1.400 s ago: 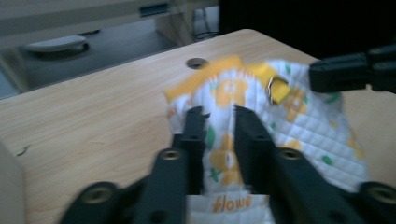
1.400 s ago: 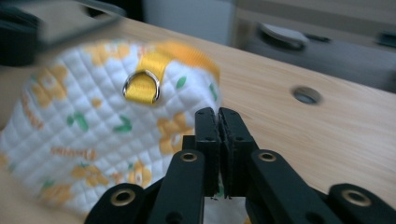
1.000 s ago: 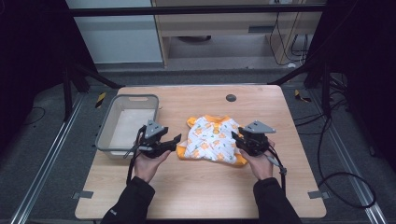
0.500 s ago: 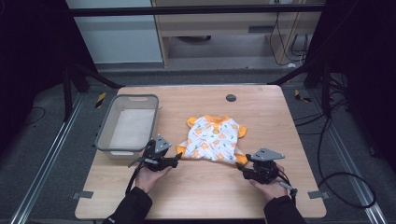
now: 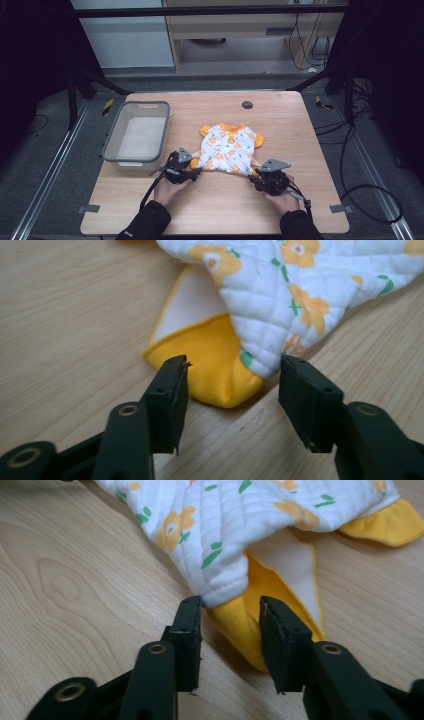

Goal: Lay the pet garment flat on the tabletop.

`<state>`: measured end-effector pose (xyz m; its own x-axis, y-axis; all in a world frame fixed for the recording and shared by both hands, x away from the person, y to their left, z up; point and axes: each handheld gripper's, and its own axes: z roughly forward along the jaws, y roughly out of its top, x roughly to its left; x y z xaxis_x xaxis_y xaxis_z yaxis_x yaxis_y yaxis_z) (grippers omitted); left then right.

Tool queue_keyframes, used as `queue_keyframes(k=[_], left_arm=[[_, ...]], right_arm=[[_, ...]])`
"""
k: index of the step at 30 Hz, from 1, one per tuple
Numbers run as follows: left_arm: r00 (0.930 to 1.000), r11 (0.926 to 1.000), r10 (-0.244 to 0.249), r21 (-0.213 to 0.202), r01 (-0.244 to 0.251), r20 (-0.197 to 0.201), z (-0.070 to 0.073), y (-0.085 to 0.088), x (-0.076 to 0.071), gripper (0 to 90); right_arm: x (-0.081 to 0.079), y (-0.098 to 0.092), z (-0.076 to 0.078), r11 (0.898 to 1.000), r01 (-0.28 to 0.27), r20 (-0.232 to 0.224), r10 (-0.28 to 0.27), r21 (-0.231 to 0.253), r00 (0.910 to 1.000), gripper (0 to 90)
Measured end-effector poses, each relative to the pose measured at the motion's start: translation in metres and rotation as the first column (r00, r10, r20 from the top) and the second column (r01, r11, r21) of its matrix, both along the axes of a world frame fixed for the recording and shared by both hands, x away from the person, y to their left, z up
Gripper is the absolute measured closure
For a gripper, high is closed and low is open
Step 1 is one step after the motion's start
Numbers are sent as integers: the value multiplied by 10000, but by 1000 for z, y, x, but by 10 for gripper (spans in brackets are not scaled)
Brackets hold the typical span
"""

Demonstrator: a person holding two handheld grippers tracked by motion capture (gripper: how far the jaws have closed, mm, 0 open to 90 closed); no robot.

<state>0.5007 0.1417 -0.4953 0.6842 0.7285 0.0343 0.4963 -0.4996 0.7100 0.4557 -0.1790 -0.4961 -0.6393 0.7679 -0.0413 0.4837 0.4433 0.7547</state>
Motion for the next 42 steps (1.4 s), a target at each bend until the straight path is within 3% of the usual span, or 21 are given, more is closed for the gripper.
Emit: queue_keyframes(k=[2, 4, 7, 12, 13, 16, 17, 20, 21, 24, 28, 29, 31, 32, 33, 36, 38, 39, 40, 41, 42], left_arm=[[10000, 10000, 8, 11, -8, 56, 0, -2, -1, 546], [9997, 9996, 231, -175, -232, -16, 1, -2, -3, 716], [9999, 9997, 142, -173, -143, -46, 2, -2, -4, 808], [10000, 9973, -39, -733, 38, -14, 22, 2, -13, 829], [9997, 9948, -216, -992, 223, 79, 33, 6, -21, 829], [9991, 9909, -397, -1277, 415, 166, 44, 11, -31, 829], [9985, 9875, -516, -1479, 539, 195, 55, 16, -42, 828], [9975, 9830, -651, -1701, 686, 266, 64, 22, -54, 826], [9967, 9798, -743, -1838, 793, 342, 73, 26, -65, 824], [9969, 9774, -723, -1969, 769, 302, 79, 29, -71, 821], [9996, 9844, -291, -1738, 275, -70, 75, 28, -59, 809], [9997, 9862, -123, -1656, 85, -221, 71, 26, -52, 806], [9984, 9904, 261, -1342, -326, -501, 59, 20, -35, 801], [9974, 9921, 416, -1158, -481, -586, 53, 18, -27, 786], [9949, 9898, 619, -1235, -715, -799, 41, 15, -16, 773], [9944, 9896, 708, -1195, -799, -787, 34, 13, -10, 718], [9945, 9933, 787, -791, -841, -685, 31, 12, -10, 674], [9947, 9920, 839, -897, -890, -598, 32, 14, -11, 596], [9951, 9909, 850, -1001, -897, -502, 33, 16, -12, 596], [9961, 9885, 862, -1227, -881, -211, 37, 22, -17, 498], [9961, 9885, 862, -1227, -881, -211, 37, 22, -17, 455]], right_arm=[[1, 0, 1, 10000, -59, -92, 60, 63, 9999, 701], [2, 0, 2, 9999, -67, -279, 70, 123, 9996, 805], [2, 1, 4, 9997, -101, -434, 111, 230, 9990, 849], [-2, 1, 15, 9976, -340, -179, 351, 605, 9992, 860], [-8, 0, 23, 9950, -470, -85, 479, 878, 9988, 861], [-15, -2, 32, 9921, -652, 44, 651, 1071, 9979, 861], [-23, -5, 41, 9859, -876, 34, 880, 1424, 9961, 861], [-32, -8, 51, 9779, -1052, 78, 1055, 1810, 9944, 862], [-39, -9, 60, 9692, -1221, 132, 1221, 2139, 9924, 862], [-45, -9, 66, 9623, -1339, 176, 1336, 2367, 9909, 862], [-38, -3, 68, 9635, -1068, -55, 1116, 2453, 9937, 856], [-26, 3, 61, 9730, -660, -245, 732, 2210, 9970, 850], [-17, 5, 56, 9787, -420, -222, 474, 2008, 9986, 845], [-1, 9, 43, 9867, 200, -439, -130, 1611, 9990, 837], [6, 10, 36, 9889, 422, -478, -357, 1424, 9982, 825], [17, 12, 25, 9908, 711, -702, -633, 1152, 9955, 808], [21, 13, 19, 9912, 802, -727, -728, 1050, 9947, 766], [19, 12, 19, 9938, 673, -204, -657, 884, 9976, 703], [19, 12, 19, 9938, 673, -204, -657, 884, 9976, 703], [14, 9, 23, 9945, 523, 144, -539, 907, 9984, 660], [14, 9, 23, 9945, 523, 144, -539, 907, 9984, 660]])
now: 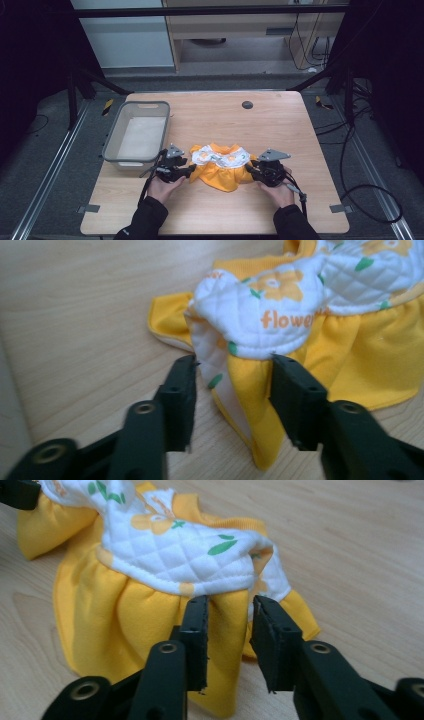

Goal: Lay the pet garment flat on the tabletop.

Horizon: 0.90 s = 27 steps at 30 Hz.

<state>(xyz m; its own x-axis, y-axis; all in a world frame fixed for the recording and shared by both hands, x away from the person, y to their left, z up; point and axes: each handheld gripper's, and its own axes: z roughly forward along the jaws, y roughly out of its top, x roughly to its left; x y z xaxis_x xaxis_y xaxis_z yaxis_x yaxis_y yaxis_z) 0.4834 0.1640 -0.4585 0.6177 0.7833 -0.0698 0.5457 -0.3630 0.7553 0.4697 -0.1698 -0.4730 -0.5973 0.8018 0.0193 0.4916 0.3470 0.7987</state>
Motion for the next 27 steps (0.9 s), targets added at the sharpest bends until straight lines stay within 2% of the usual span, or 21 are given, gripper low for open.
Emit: queue_keyframes(k=[3, 4, 5, 7, 9, 11, 14, 16, 17, 20, 22, 25, 27], left_arm=[[9988, 9999, -139, 2, 139, 479, 8, 10, -12, 402], [9979, 9998, -171, -103, 178, 630, 9, 18, -22, 368], [9979, 9998, -171, -103, 178, 630, 9, 18, -22, 357], [9976, 9998, -197, -42, 201, 660, 7, 23, -31, 349], [9970, 9998, -175, 49, 172, 755, 4, 27, -38, 340], [9973, 9999, -127, 60, 123, 722, -1, 27, -43, 337], [9986, 9986, -276, 462, 256, 442, -16, 20, -42, 350], [9990, 9979, -311, 581, 291, 324, -19, 18, -41, 380], [9991, 9959, -420, 806, 409, 113, -23, 13, -38, 396], [9986, 9948, -534, 866, 531, 13, -26, 9, -37, 433], [9981, 9939, -613, 913, 613, -28, -28, 6, -36, 453], [9975, 9918, -687, 1068, 699, -149, -32, 1, -34, 478], [9977, 9916, -642, 1105, 664, -231, -35, -2, -31, 535]], right_arm=[[-8, -7, 6, 9995, -208, 361, 199, 255, 9992, 580], [-14, -13, 10, 9990, -261, 461, 244, 374, 9986, 557], [-14, -13, 10, 9990, -261, 461, 244, 374, 9986, 557], [-20, -19, 11, 9986, -251, 515, 227, 469, 9984, 542], [-30, -27, 6, 9986, -307, 368, 291, 439, 9989, 516], [-33, -28, 4, 9986, -309, 238, 299, 430, 9993, 509], [-41, -32, -8, 9986, -385, -69, 388, 362, 9992, 485], [-41, -31, -11, 9989, -377, -178, 382, 268, 9991, 483], [-39, -28, -16, 9990, -436, -376, 438, 65, 9983, 484], [-35, -26, -19, 9987, -511, -468, 508, -58, 9976, 511], [-32, -24, -22, 9988, -488, -640, 493, 87, 9967, 522], [-30, -21, -24, 9986, -531, -656, 531, 19, 9964, 533], [-26, -17, -26, 9977, -676, -779, 676, 28, 9947, 575]])
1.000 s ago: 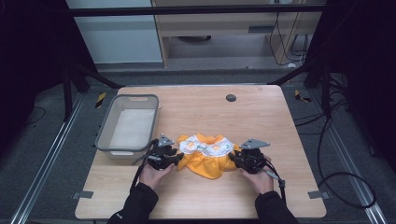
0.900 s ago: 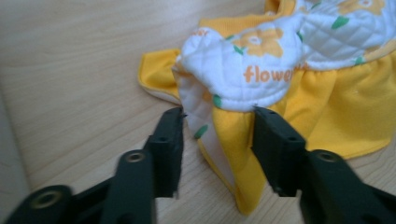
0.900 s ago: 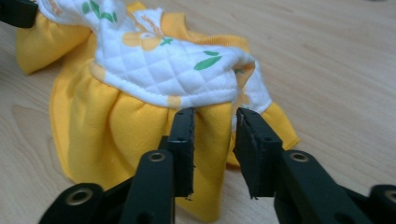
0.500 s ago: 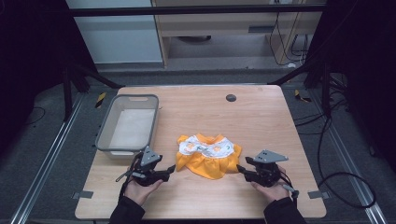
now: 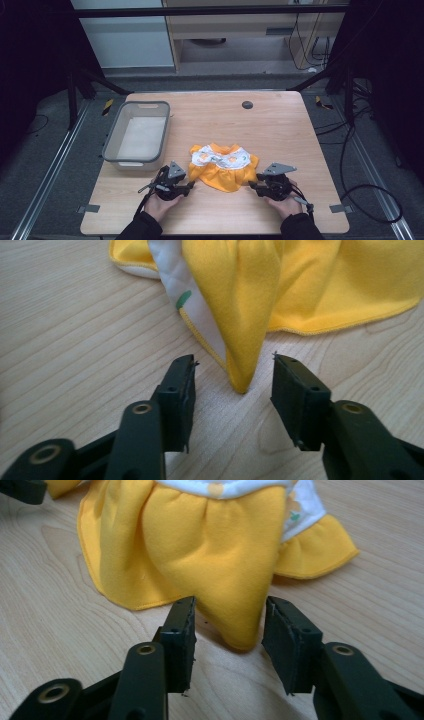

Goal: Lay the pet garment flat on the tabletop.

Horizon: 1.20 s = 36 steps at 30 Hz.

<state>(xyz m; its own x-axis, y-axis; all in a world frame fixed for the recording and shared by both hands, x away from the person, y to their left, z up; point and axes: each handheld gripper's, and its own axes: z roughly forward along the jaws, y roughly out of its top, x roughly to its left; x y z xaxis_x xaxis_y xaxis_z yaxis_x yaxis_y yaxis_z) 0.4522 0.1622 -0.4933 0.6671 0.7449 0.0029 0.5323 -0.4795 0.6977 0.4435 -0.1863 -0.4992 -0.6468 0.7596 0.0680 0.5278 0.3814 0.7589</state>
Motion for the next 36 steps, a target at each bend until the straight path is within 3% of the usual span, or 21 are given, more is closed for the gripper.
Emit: queue_keyframes(k=[3, 4, 5, 6, 8, 10, 14, 16, 17, 20, 25, 28, 30, 31, 34, 36], left_arm=[[10000, 10000, -7, 60, 8, -82, -1, -1, 2, 601], [9998, 10000, 18, 41, -18, -190, 0, -1, 3, 677], [9998, 10000, 18, 41, -18, -190, 0, -1, 3, 734], [9996, 10000, -1, -28, 1, -275, 1, 1, 4, 734], [9993, 9995, -46, -310, 35, -365, 4, 3, 3, 857], [9996, 9983, -97, -571, 82, -263, 10, 6, 2, 867], [9996, 9931, -272, -1145, 270, 5, 27, 12, -5, 870], [9990, 9875, -424, -1513, 441, 145, 38, 19, -15, 870], [9990, 9875, -424, -1513, 441, 145, 38, 19, -15, 870], [9988, 9804, -483, -1917, 452, -116, 47, 31, -31, 869], [9966, 9752, -738, -2119, 642, -379, 48, 38, -49, 866], [9942, 9781, -893, -1938, 763, -593, 43, 39, -61, 863], [9943, 9858, -871, -1491, 771, -618, 37, 38, -68, 854], [9944, 9886, -857, -1293, 771, -621, 33, 37, -70, 812], [9962, 9941, -689, -871, 642, -527, 24, 37, -70, 677], [9981, 9937, -498, -1018, 459, -358, 26, 40, -69, 580]], right_arm=[[1, 3, -1, 9998, -63, -16, 63, -163, 10000, 605], [2, 6, -1, 9996, -62, 18, 62, -287, 10000, 671], [2, 6, -1, 9996, -62, 18, 62, -287, 10000, 671], [2, 6, -1, 9996, -26, -17, 25, -296, 10000, 713], [1, 5, 4, 9999, -140, -113, 139, -90, 9998, 856], [-2, 4, 10, 9995, -301, -169, 303, 113, 9994, 866], [-8, 1, 20, 9979, -524, 33, 523, 380, 9986, 868], [-18, -4, 33, 9947, -754, 281, 736, 701, 9969, 865], [-18, -4, 33, 9947, -754, 281, 736, 701, 9969, 865], [-34, -13, 45, 9864, -1124, 304, 1095, 1203, 9935, 859], [-54, -22, 48, 9840, -1349, 157, 1340, 1166, 9909, 860], [-66, -29, 46, 9827, -1410, -6, 1421, 1202, 9898, 856], [-69, -31, 41, 9842, -1429, -173, 1454, 1045, 9892, 847], [-69, -29, 35, 9880, -1366, -427, 1398, 715, 9893, 825], [-66, -25, 26, 9915, -1254, -608, 1273, 331, 9900, 752], [-65, -24, 24, 9923, -1207, -425, 1218, 263, 9916, 717]])
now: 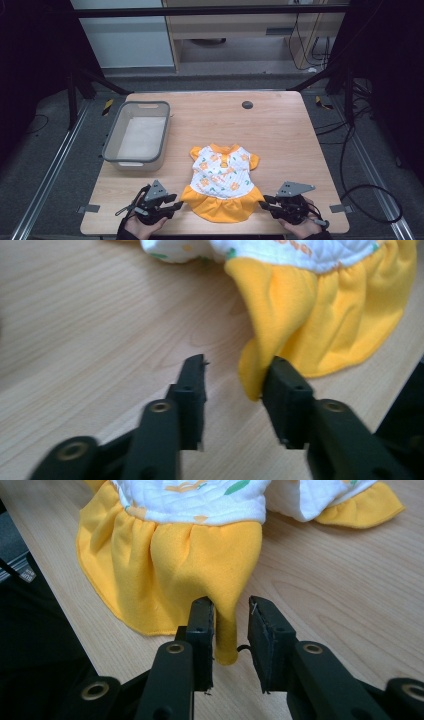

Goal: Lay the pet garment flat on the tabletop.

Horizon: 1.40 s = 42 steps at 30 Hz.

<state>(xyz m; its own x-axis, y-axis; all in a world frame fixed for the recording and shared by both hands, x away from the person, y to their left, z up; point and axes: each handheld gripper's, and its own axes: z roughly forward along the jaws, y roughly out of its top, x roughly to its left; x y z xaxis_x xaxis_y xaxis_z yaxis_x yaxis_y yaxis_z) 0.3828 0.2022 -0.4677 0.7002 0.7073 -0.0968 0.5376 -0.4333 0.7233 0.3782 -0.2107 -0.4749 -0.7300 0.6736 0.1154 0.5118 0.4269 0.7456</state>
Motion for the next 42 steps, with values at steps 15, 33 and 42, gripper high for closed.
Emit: queue_keyframes(k=[15, 33, 42], left_arm=[[9781, 9965, 687, -595, -581, 1965, 39, 5, 25, 408], [9701, 9840, 1500, 671, -1653, 1910, 15, -51, 148, 418], [9762, 9699, 1743, 1489, -1928, 1288, -19, -66, 170, 464]], right_arm=[[20, -10, 28, 9841, 1151, 1428, -1343, 1349, 9806, 535], [128, 11, 7, 9557, 2864, 1315, -2931, 675, 9470, 507], [146, 18, -19, 9563, 2914, 918, -2882, -242, 9532, 527]])
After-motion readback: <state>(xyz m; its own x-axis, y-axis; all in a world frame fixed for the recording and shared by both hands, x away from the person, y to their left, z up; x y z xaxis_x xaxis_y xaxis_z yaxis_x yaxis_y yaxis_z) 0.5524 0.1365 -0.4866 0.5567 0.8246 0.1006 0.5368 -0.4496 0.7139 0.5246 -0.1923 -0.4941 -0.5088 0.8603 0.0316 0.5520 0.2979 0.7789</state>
